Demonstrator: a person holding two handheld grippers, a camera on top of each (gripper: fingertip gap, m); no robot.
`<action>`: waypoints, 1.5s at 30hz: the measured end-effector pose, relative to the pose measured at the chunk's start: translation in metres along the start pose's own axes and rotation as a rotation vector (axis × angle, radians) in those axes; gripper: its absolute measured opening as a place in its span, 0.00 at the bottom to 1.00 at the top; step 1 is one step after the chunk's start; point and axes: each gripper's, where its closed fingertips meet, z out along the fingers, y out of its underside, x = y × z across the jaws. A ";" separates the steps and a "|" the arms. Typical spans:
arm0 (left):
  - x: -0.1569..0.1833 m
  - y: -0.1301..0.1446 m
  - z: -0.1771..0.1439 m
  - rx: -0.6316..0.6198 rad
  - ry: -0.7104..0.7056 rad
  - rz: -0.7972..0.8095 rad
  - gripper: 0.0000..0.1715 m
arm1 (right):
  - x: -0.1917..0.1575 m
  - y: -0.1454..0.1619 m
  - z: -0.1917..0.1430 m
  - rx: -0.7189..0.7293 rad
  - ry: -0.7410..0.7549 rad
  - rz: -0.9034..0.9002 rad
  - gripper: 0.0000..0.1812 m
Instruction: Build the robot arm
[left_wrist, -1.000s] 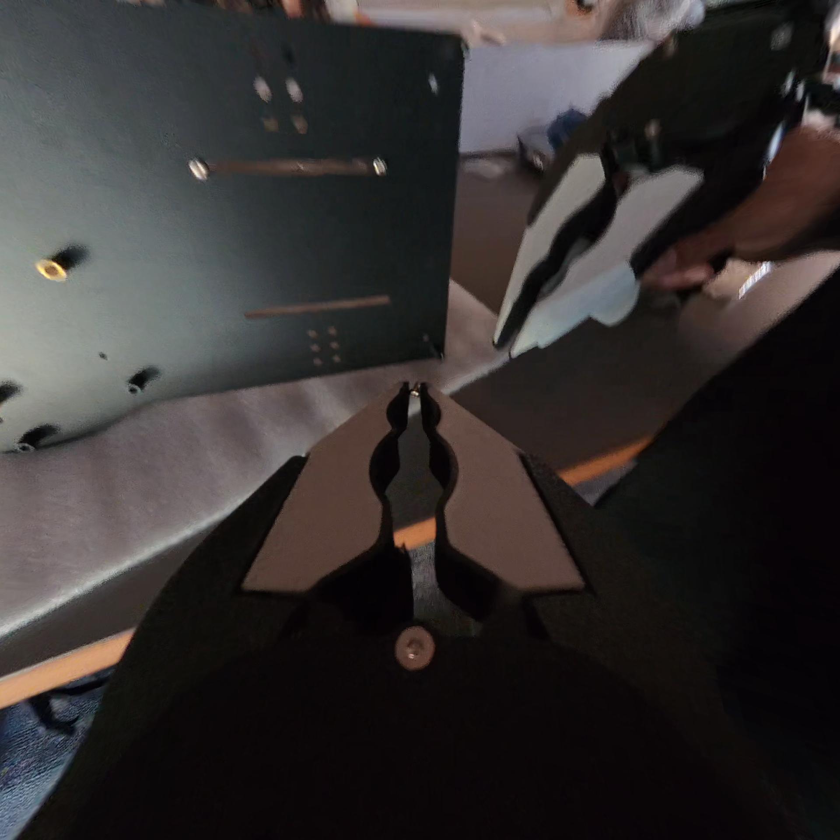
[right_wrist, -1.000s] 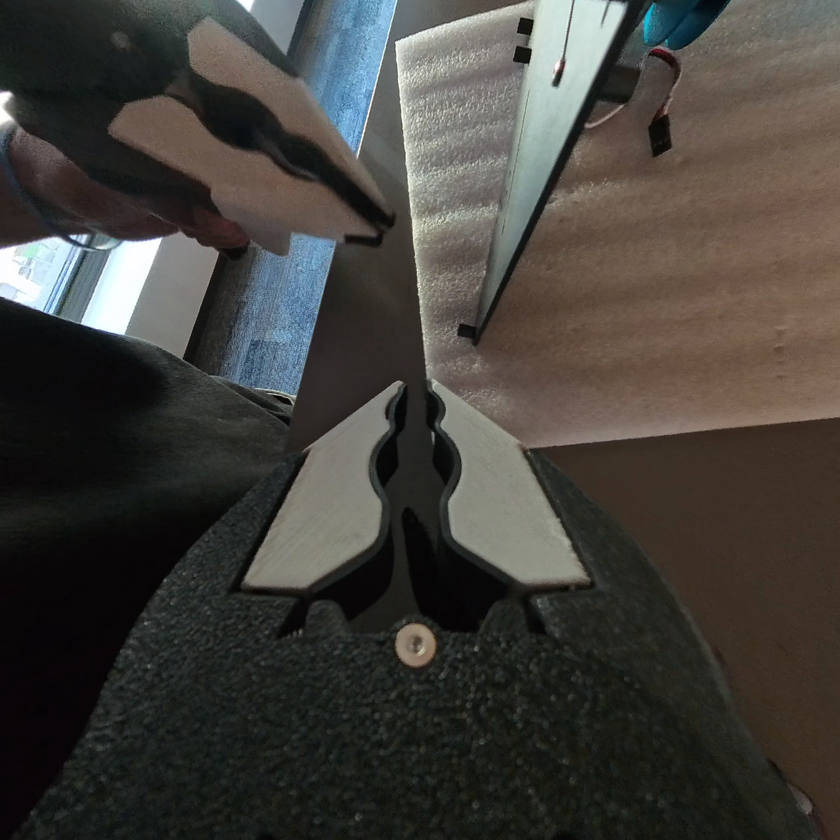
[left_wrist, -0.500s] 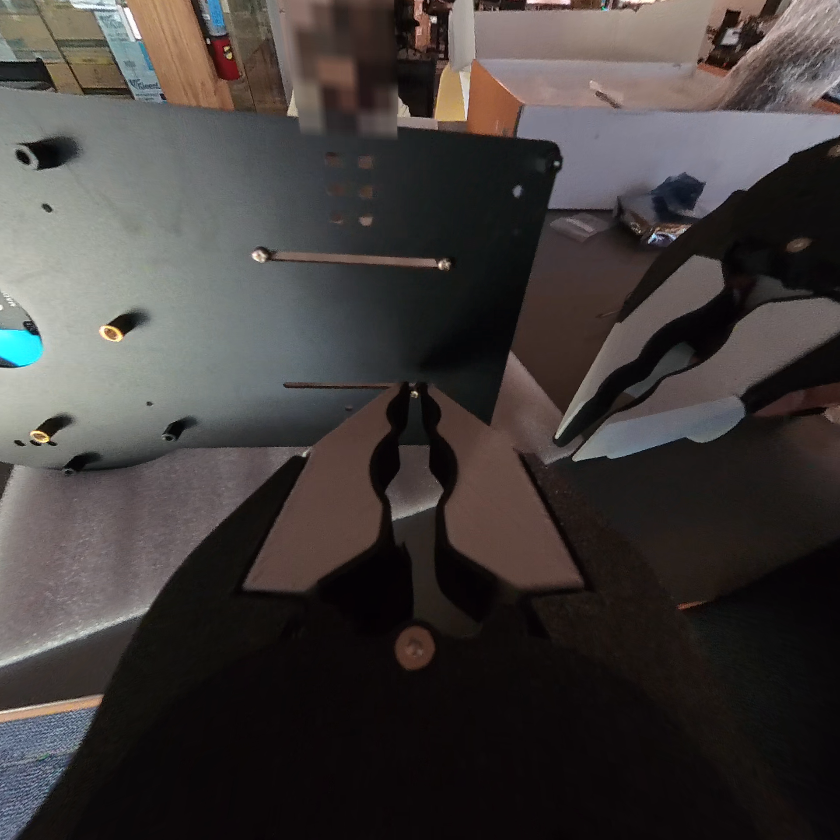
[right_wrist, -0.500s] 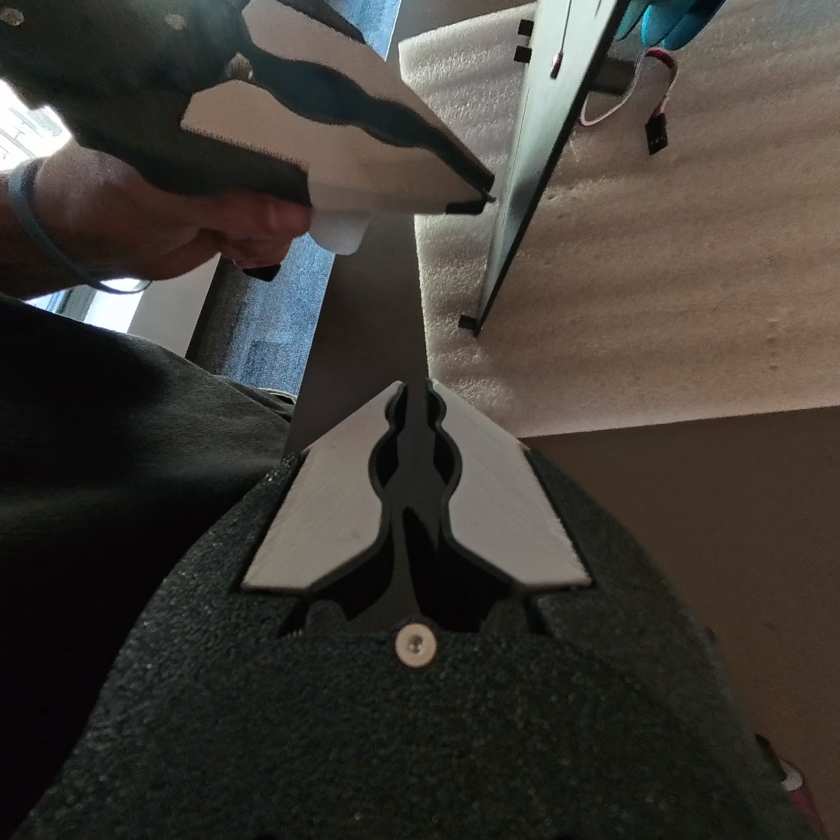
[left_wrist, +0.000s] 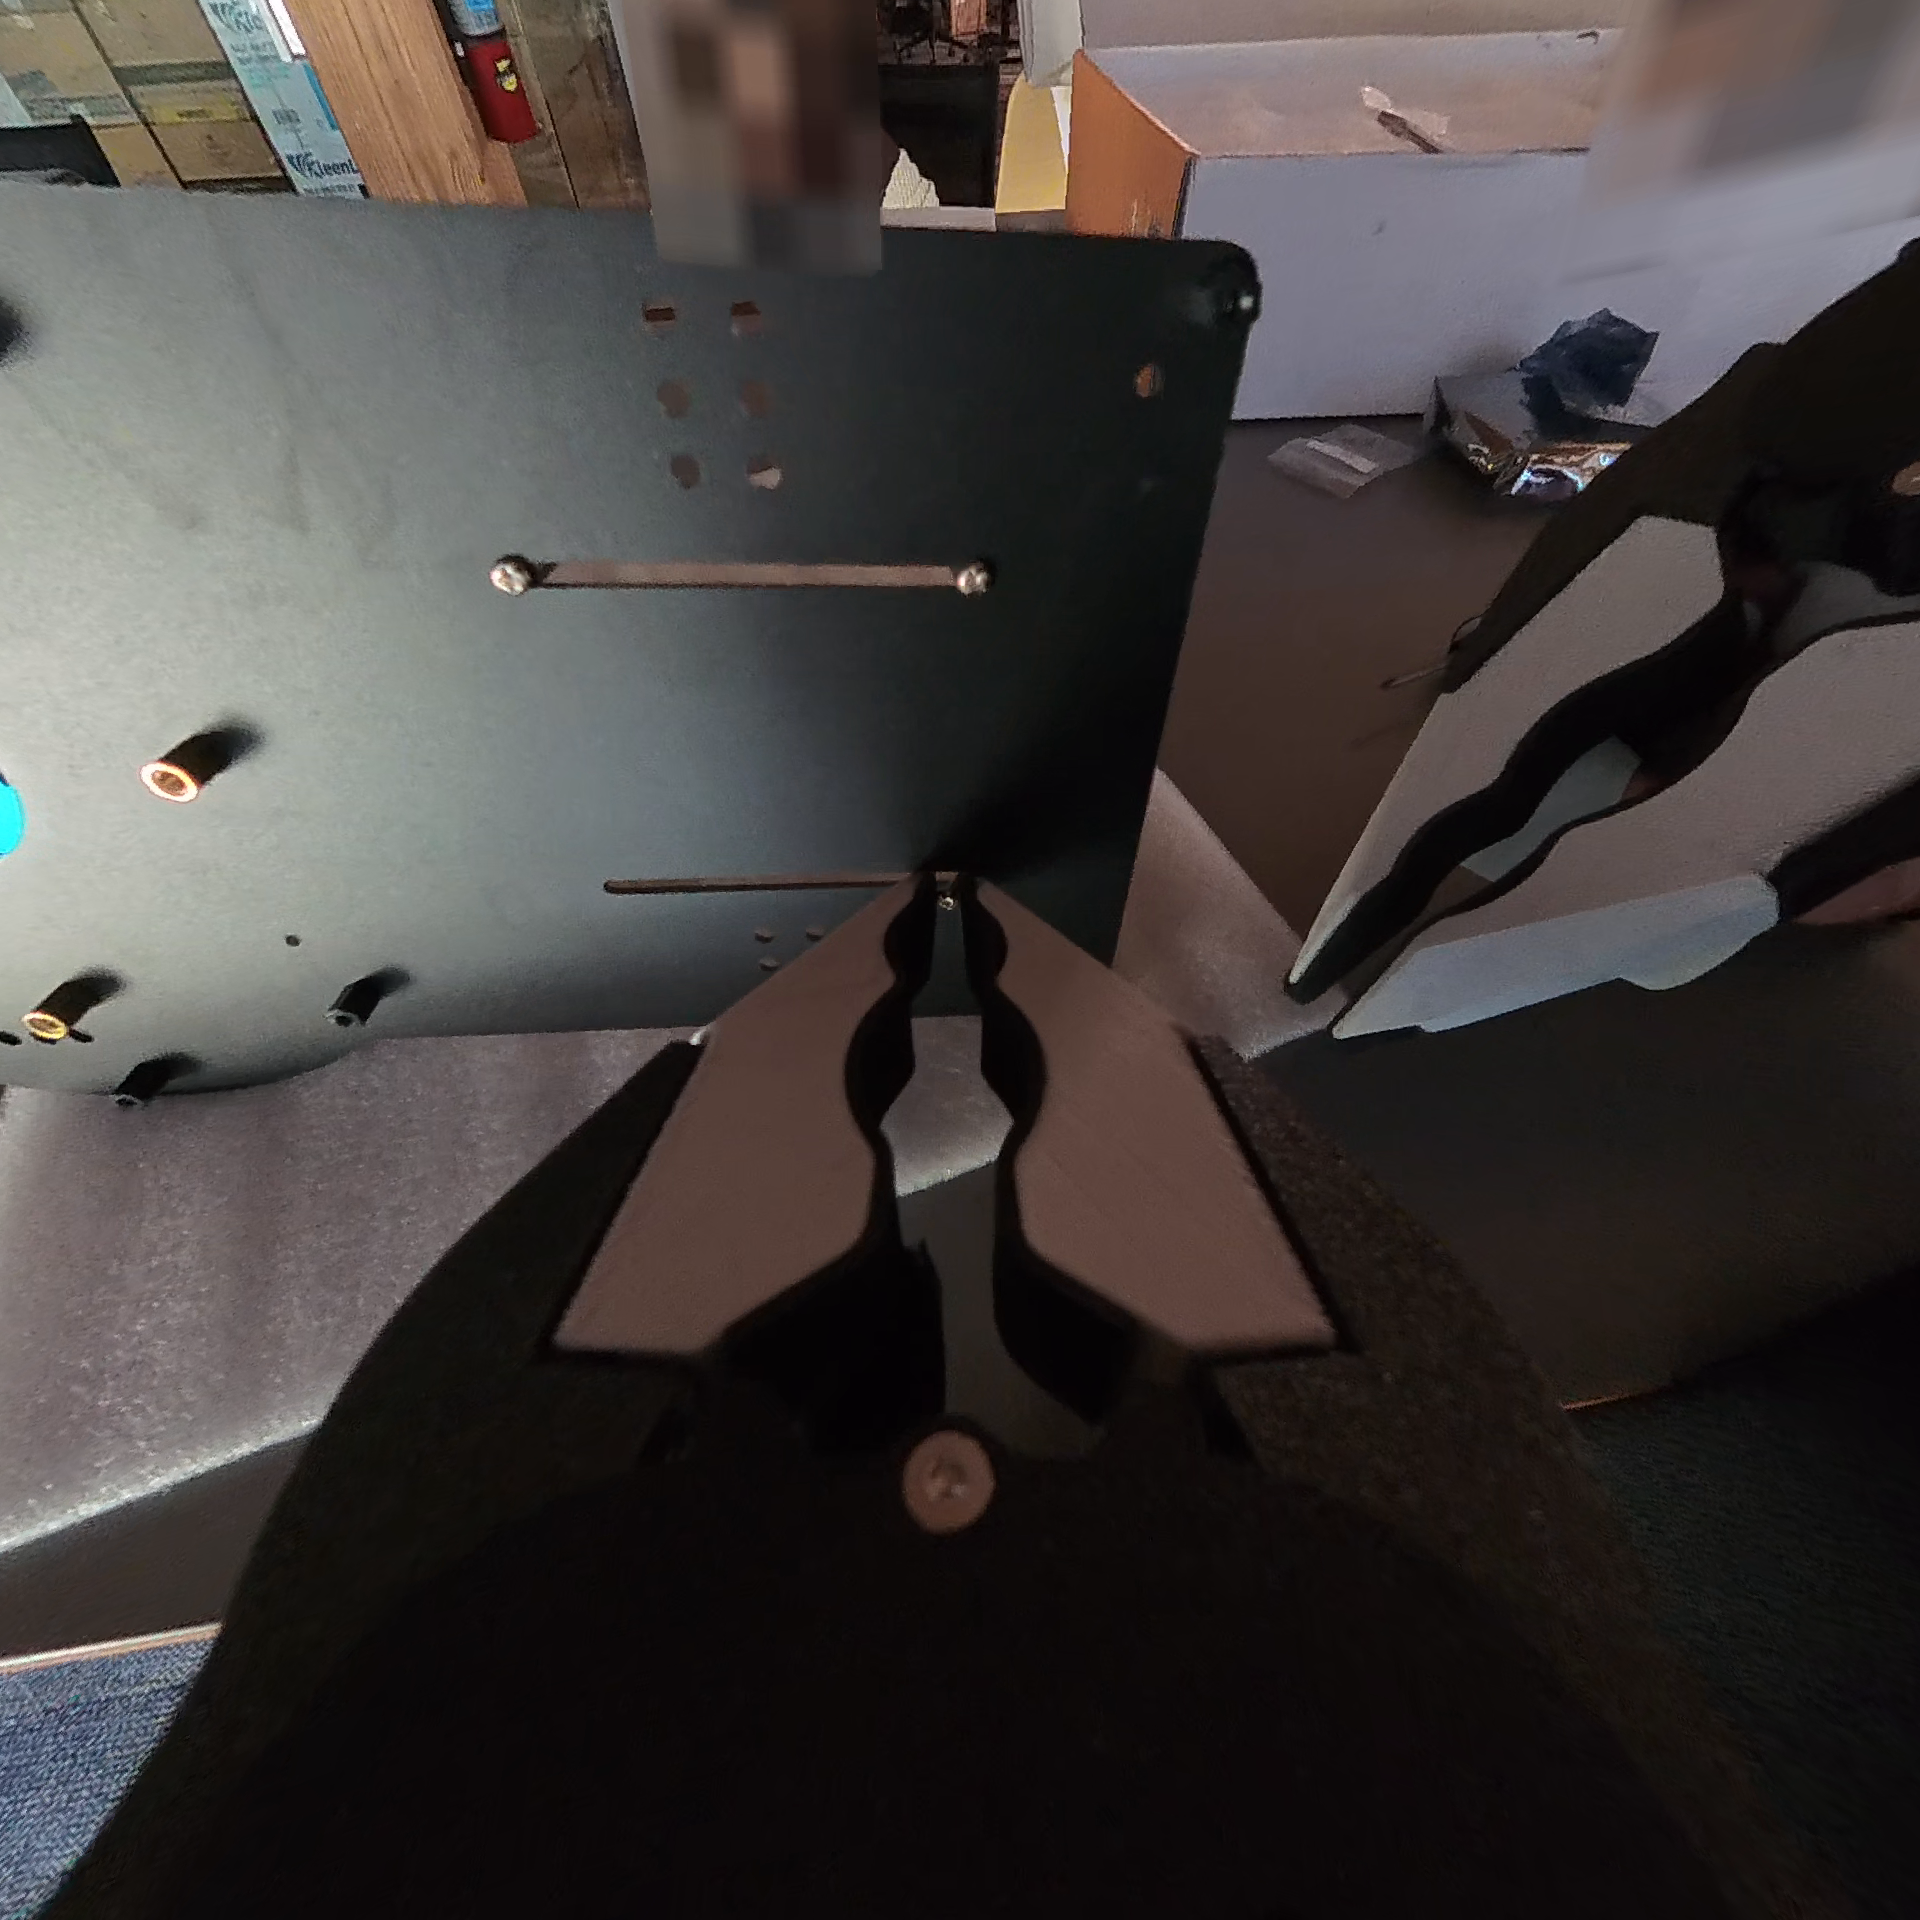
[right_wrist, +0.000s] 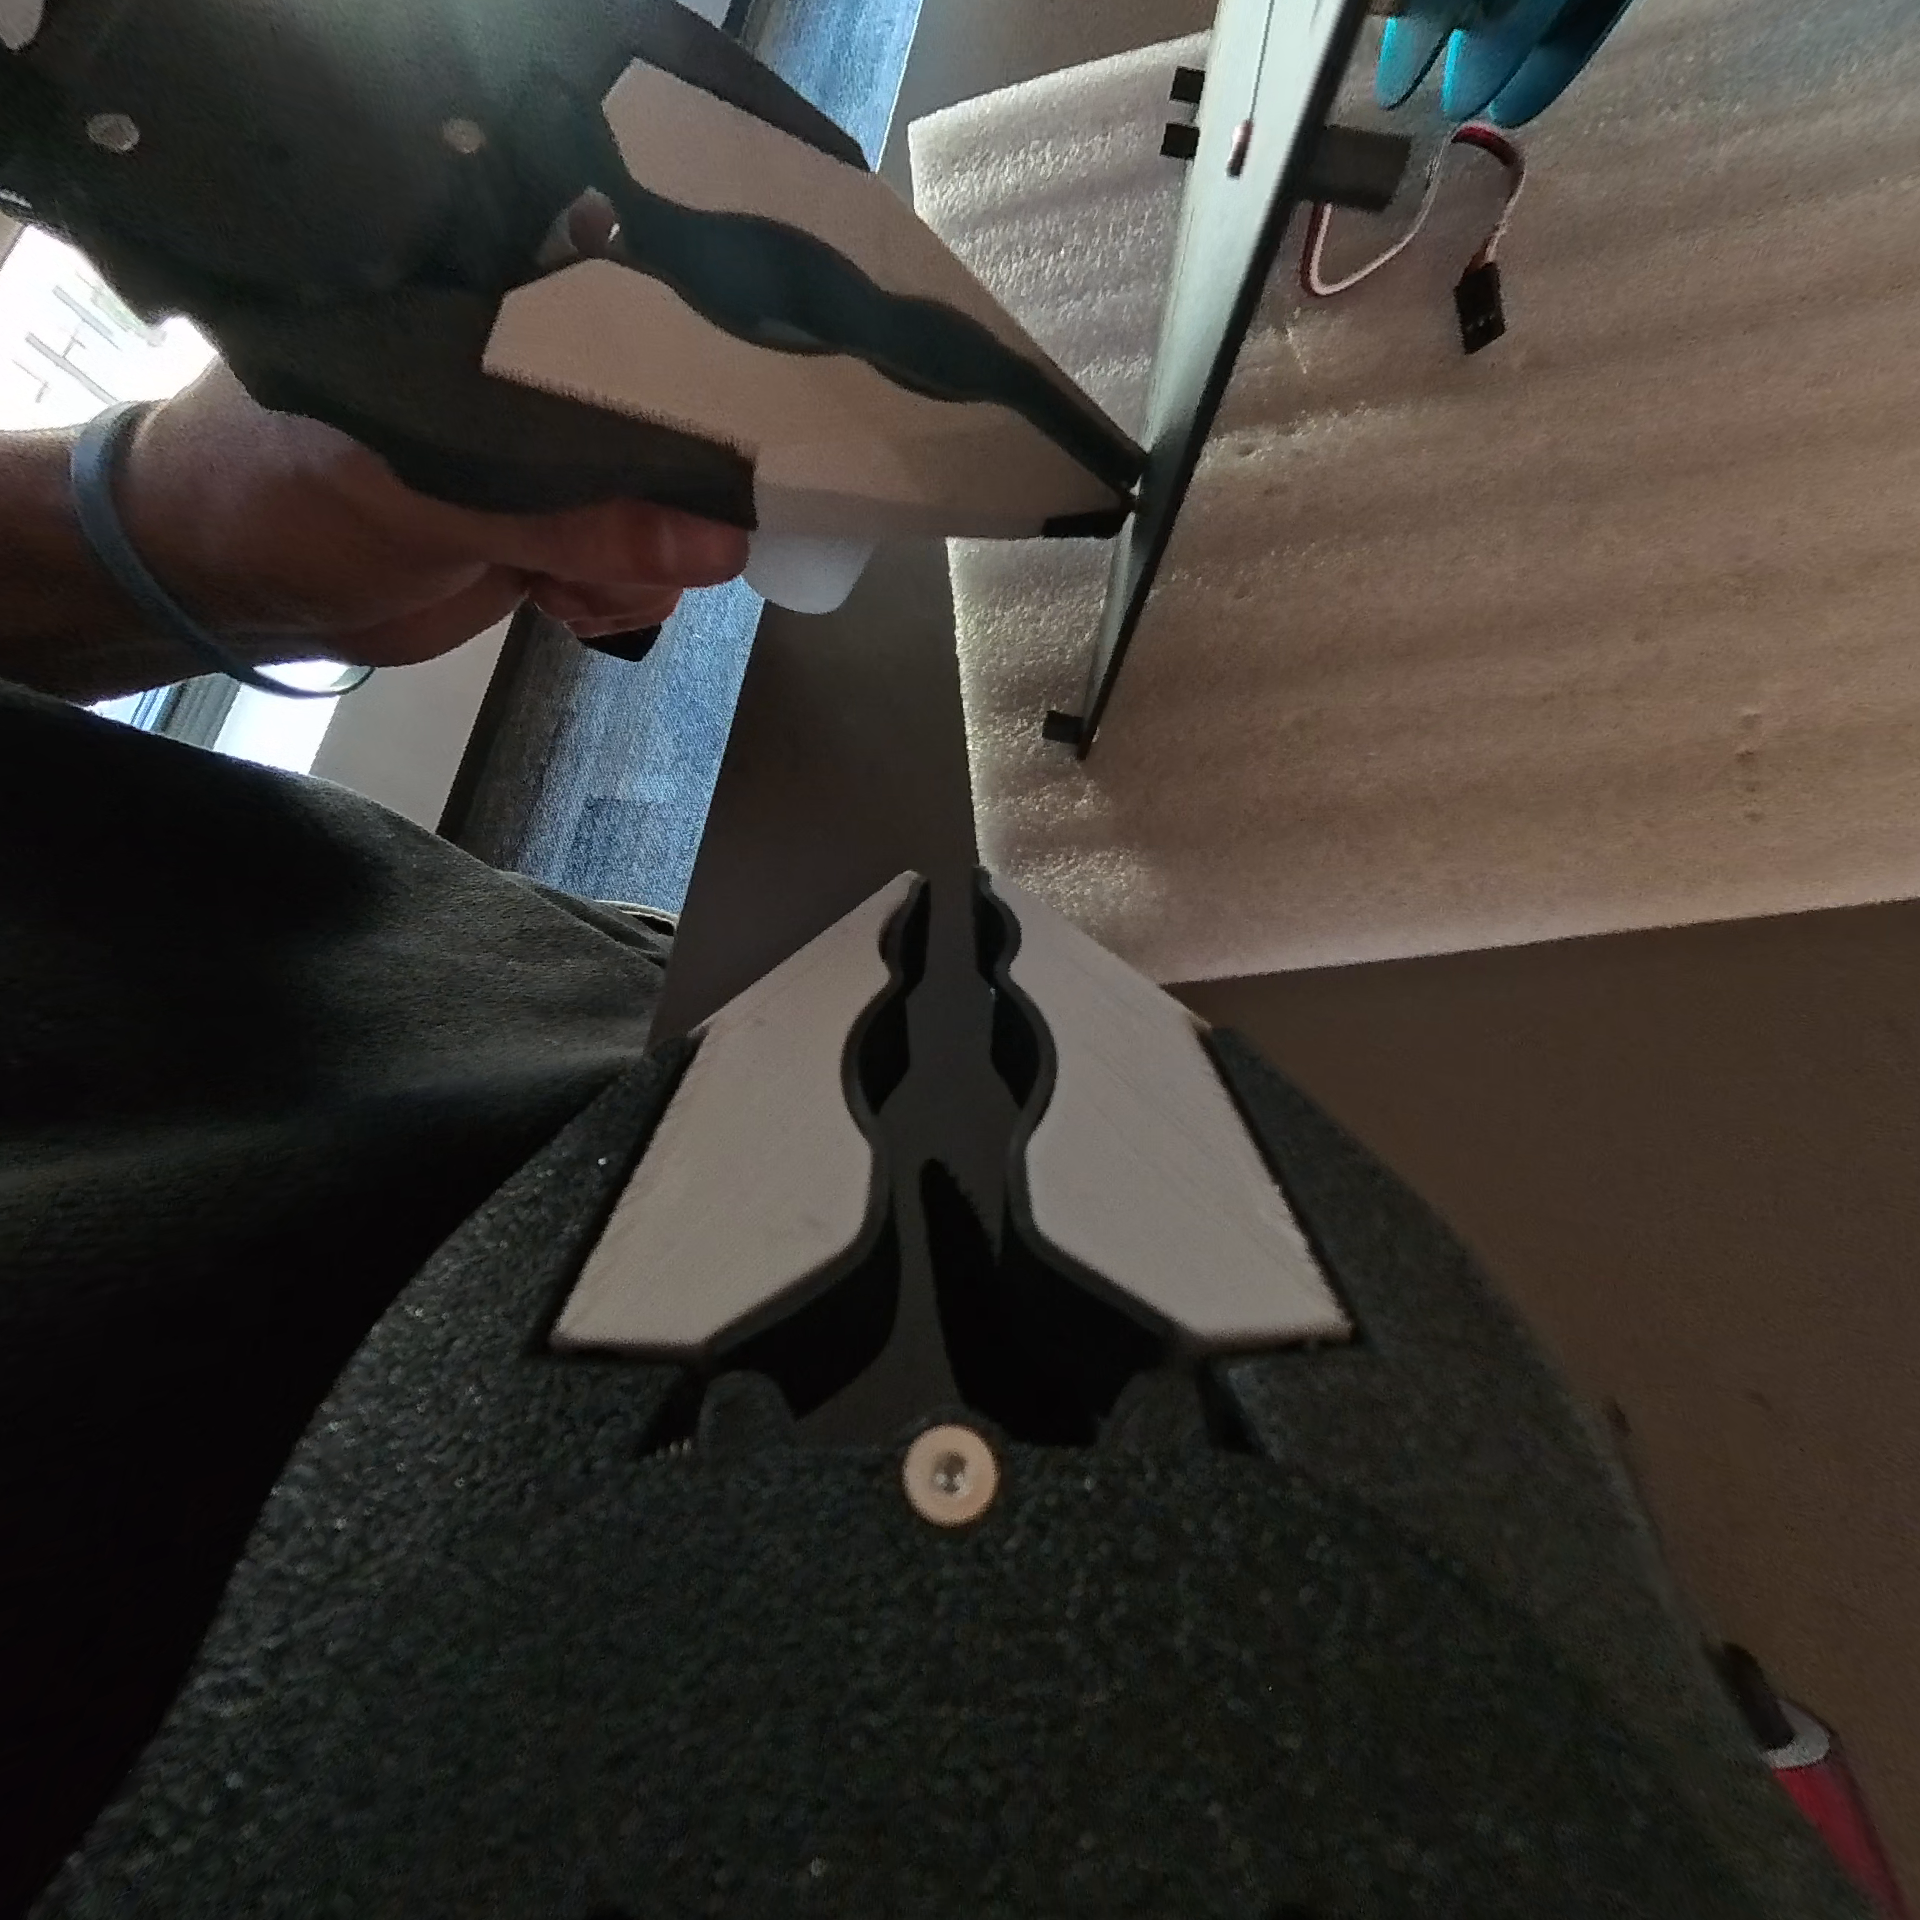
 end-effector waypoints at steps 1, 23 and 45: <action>0.000 0.000 0.000 -0.001 -0.003 -0.002 0.02 | 0.000 0.000 0.000 0.000 -0.001 0.001 0.04; 0.004 -0.005 0.000 0.020 -0.023 -0.227 0.04 | 0.038 -0.037 0.007 0.121 0.100 0.087 0.22; -0.001 -0.007 -0.006 -0.036 0.367 -0.375 0.04 | 0.058 -0.053 0.022 0.187 0.422 0.150 0.26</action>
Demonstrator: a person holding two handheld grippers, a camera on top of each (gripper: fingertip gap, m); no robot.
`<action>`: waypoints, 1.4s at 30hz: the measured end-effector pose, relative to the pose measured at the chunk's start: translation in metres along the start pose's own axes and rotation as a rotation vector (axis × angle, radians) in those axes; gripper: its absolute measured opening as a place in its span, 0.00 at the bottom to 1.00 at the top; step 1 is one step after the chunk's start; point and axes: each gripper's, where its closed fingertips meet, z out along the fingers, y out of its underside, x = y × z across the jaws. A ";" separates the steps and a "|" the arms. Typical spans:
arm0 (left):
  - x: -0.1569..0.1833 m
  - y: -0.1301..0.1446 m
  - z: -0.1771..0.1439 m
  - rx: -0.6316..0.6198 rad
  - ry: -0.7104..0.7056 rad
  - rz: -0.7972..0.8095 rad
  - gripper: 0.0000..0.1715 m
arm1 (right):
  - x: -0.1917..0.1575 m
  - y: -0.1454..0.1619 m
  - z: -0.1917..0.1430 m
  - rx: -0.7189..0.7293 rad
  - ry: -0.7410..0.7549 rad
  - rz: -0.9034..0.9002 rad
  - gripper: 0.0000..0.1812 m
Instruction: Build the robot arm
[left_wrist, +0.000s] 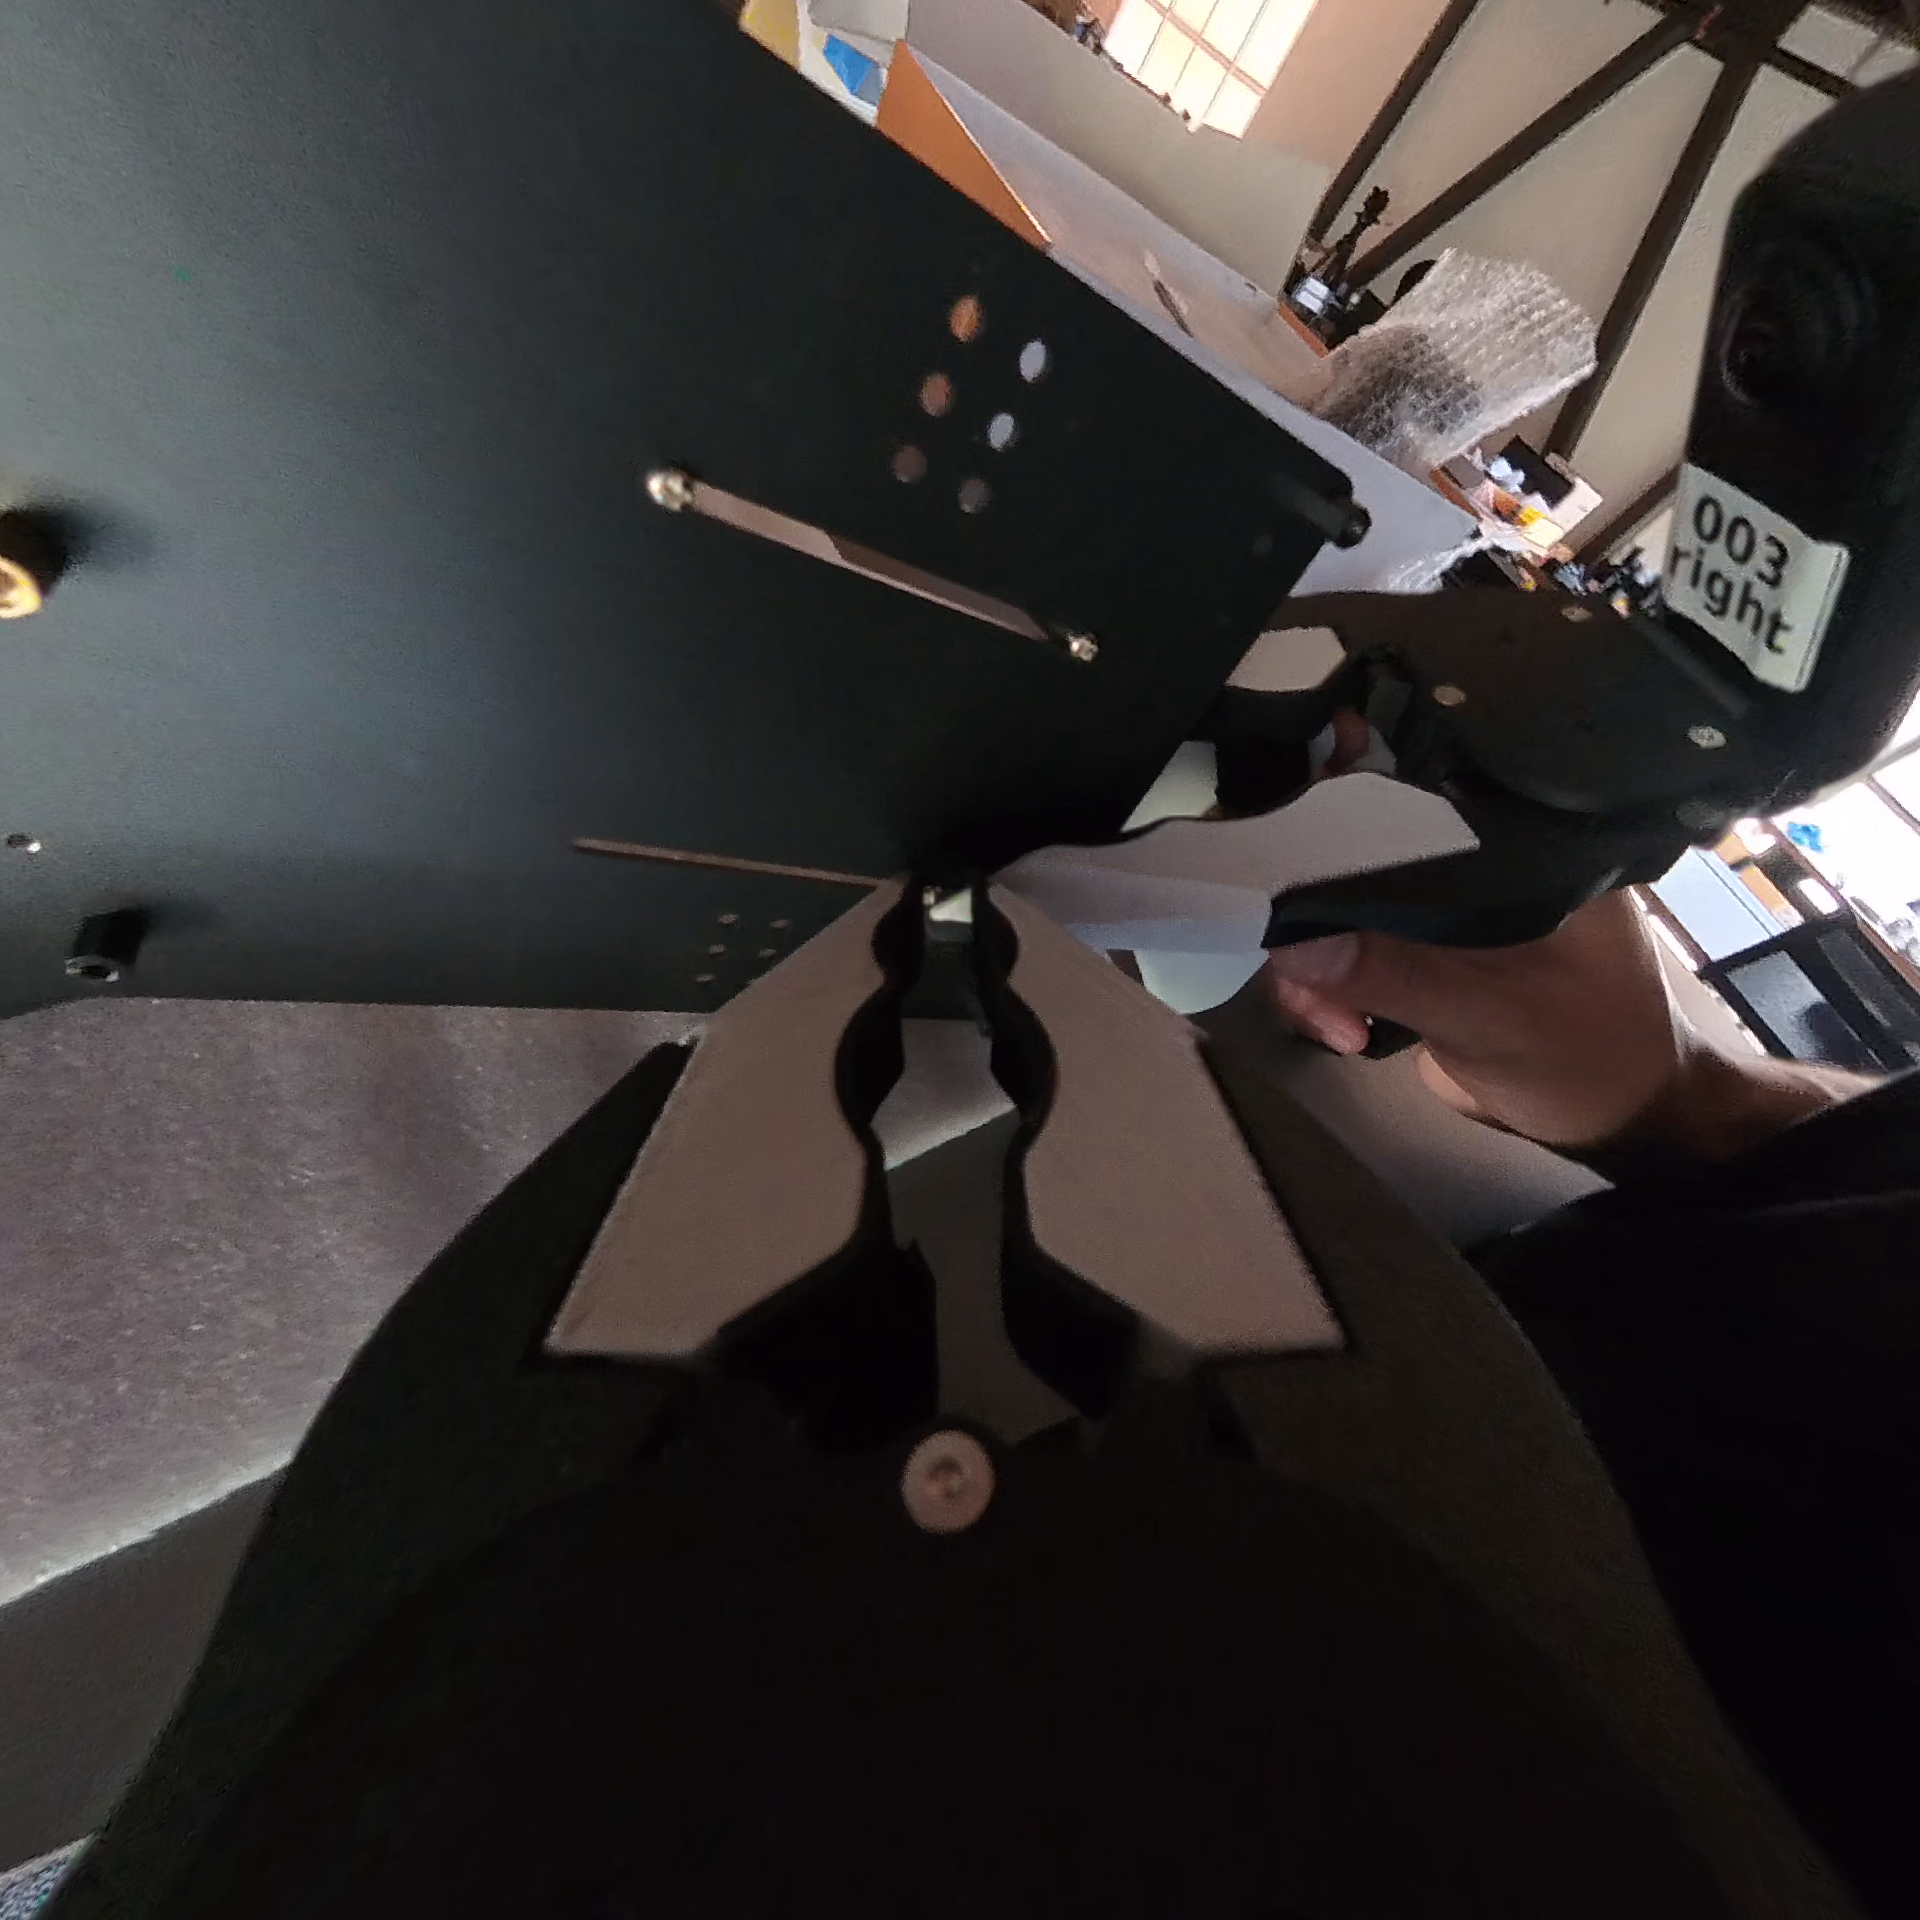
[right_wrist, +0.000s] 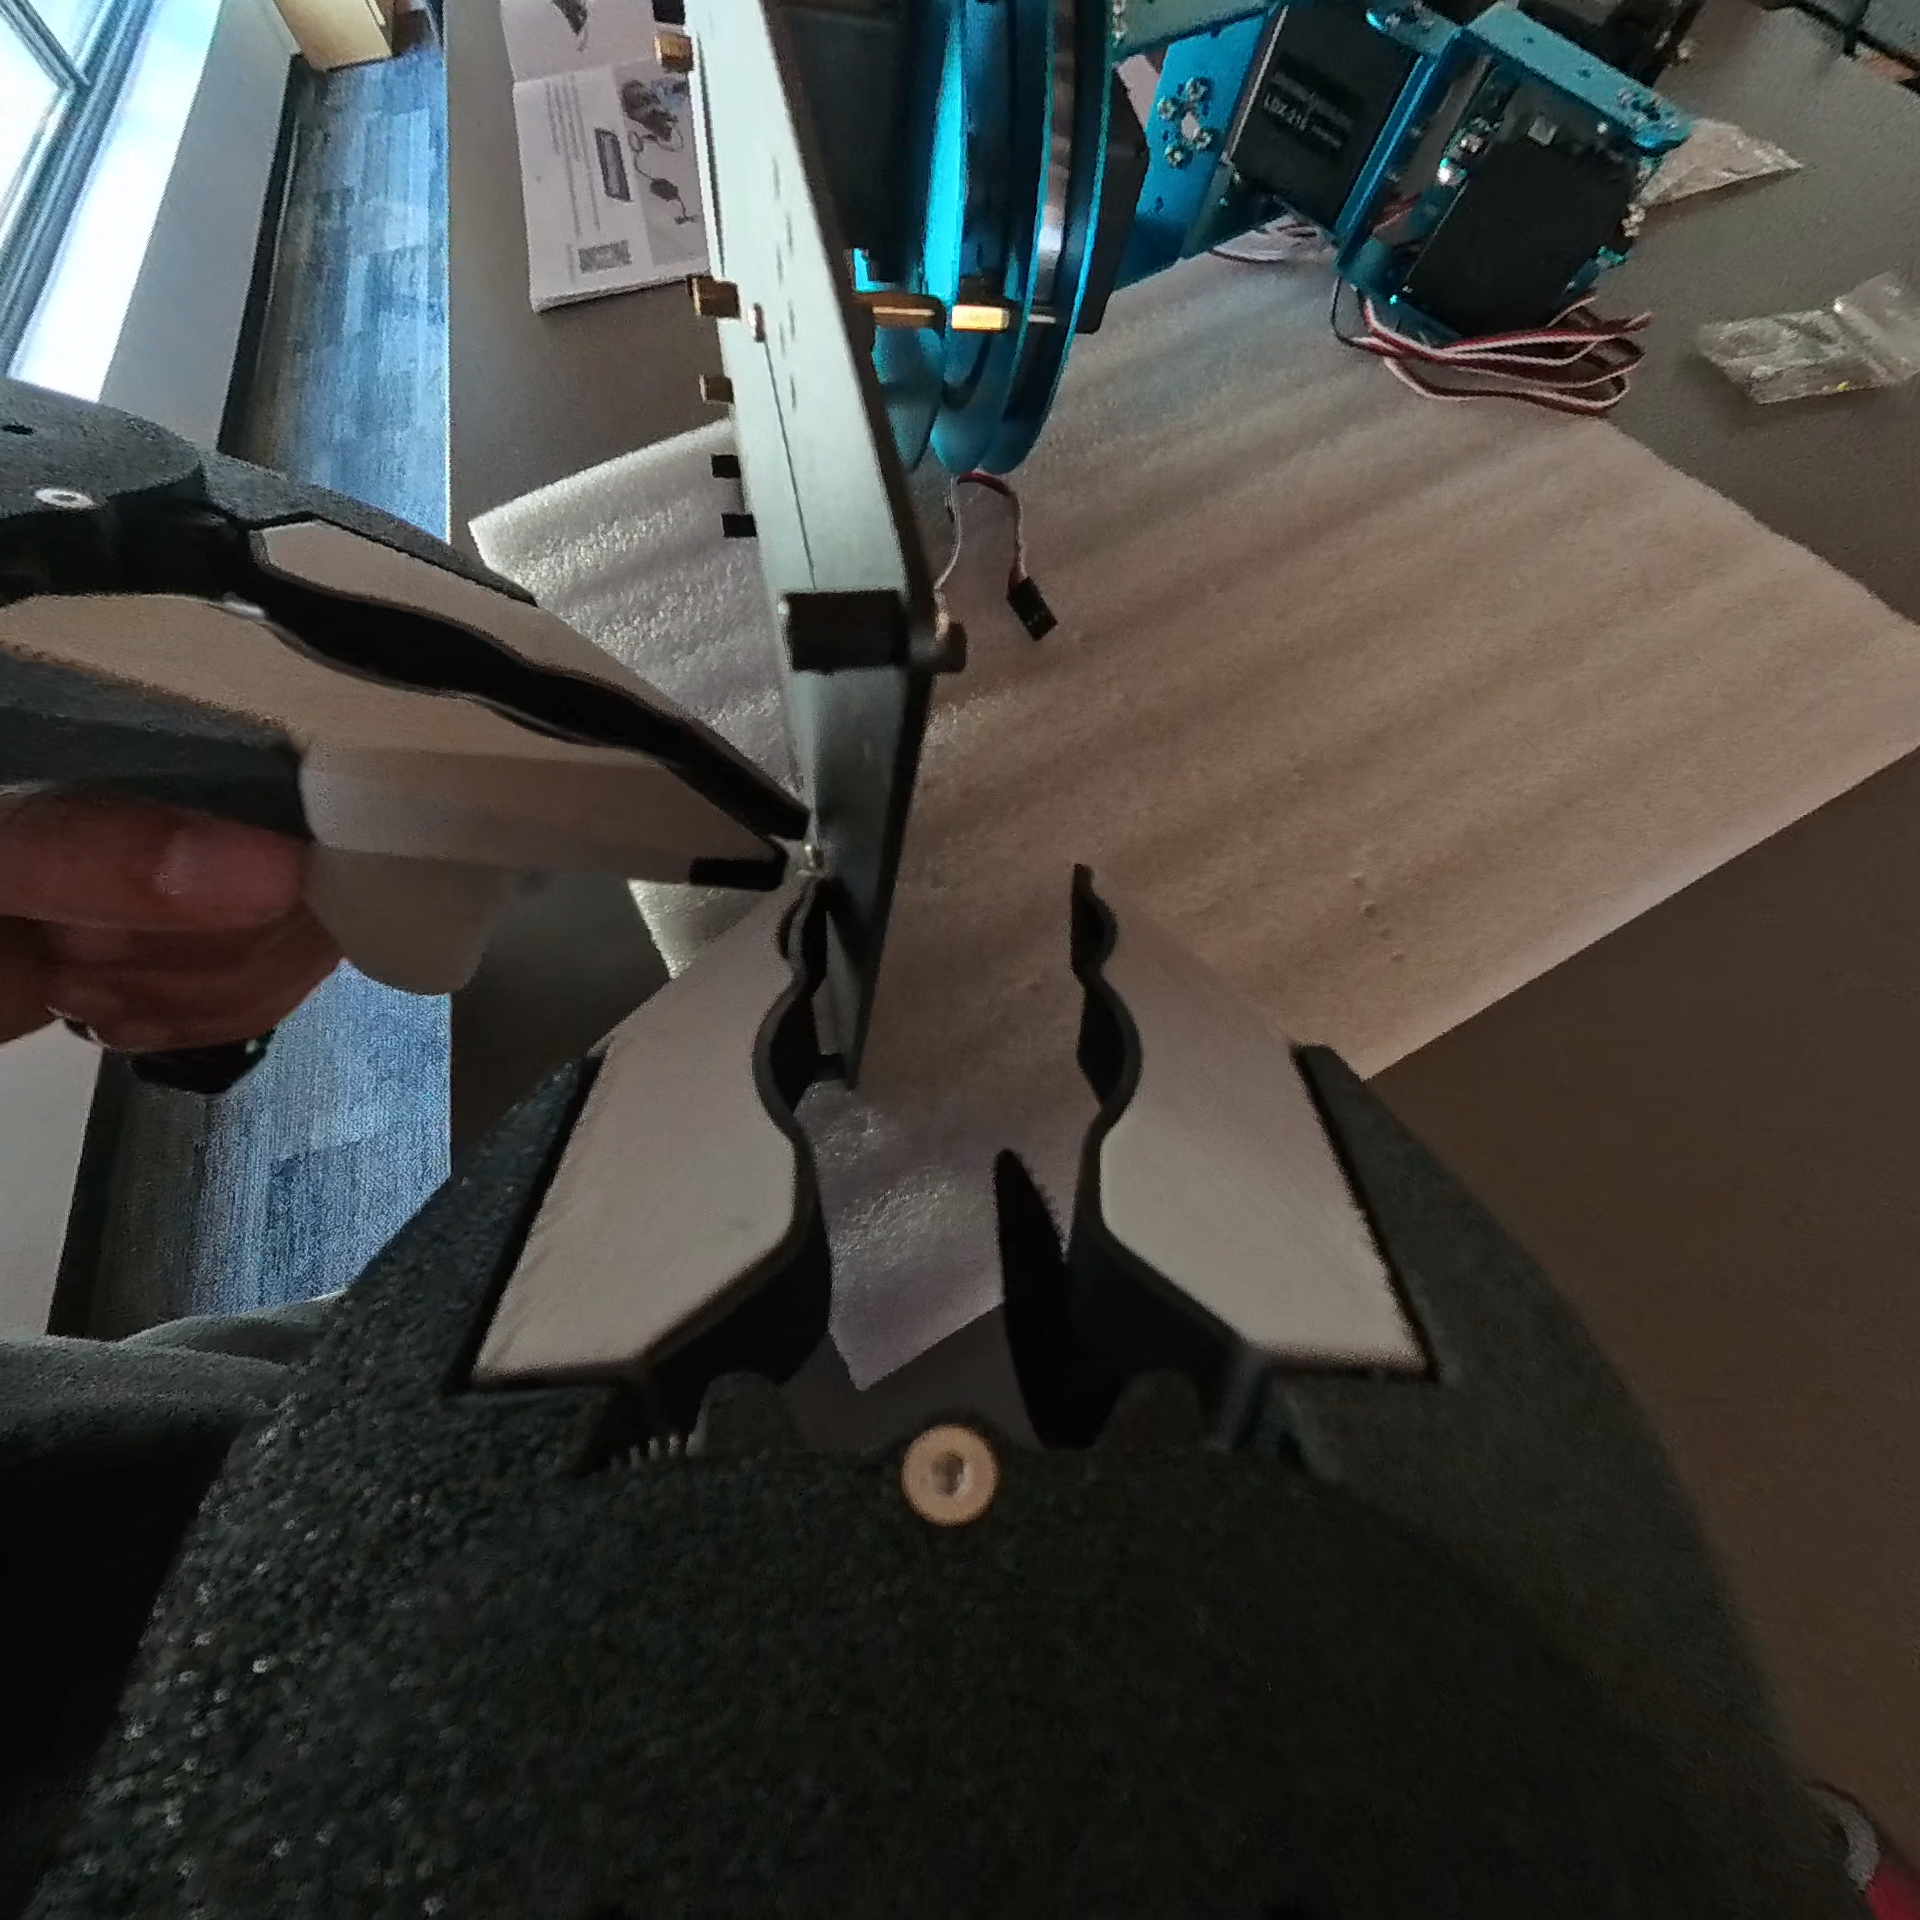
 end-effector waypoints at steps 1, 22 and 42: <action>0.000 0.001 -0.001 -0.011 0.001 0.014 0.05 | 0.000 0.000 0.000 -0.001 0.001 0.008 0.26; 0.000 0.003 0.005 -0.051 0.000 0.125 0.00 | 0.024 0.016 -0.072 -0.007 0.009 0.040 0.25; 0.003 0.008 0.007 -0.089 -0.100 0.167 0.00 | 0.134 0.138 -0.268 -0.242 0.196 0.214 0.20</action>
